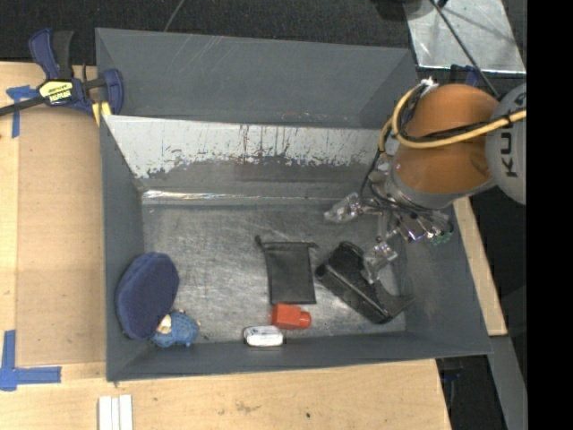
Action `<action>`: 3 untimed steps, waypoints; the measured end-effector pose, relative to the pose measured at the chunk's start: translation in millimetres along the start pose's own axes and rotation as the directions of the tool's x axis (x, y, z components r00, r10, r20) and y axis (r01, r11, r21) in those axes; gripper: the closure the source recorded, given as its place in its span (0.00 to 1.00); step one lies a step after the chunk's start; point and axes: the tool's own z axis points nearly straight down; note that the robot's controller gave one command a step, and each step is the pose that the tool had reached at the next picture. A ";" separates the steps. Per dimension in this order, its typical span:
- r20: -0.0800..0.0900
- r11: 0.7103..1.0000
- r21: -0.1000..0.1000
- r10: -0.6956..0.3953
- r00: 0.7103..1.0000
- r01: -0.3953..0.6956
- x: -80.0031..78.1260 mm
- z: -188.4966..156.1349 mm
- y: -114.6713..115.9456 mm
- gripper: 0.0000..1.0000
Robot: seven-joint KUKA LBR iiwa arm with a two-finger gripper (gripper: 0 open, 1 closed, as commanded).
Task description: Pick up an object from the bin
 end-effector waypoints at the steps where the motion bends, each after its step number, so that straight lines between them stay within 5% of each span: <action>1: -0.001 0.999 -0.002 -0.042 0.999 0.042 0.3 1.5 -0.2 0.00; 2: 0.008 1.000 0.007 -0.007 1.000 0.007 19.6 -5.7 10.2 0.00; 3: 0.000 1.000 0.002 -0.005 1.000 0.005 11.1 0.4 5.2 0.00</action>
Offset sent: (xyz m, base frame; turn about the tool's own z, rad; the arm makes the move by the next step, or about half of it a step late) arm -0.0038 0.0097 -0.0407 -0.1583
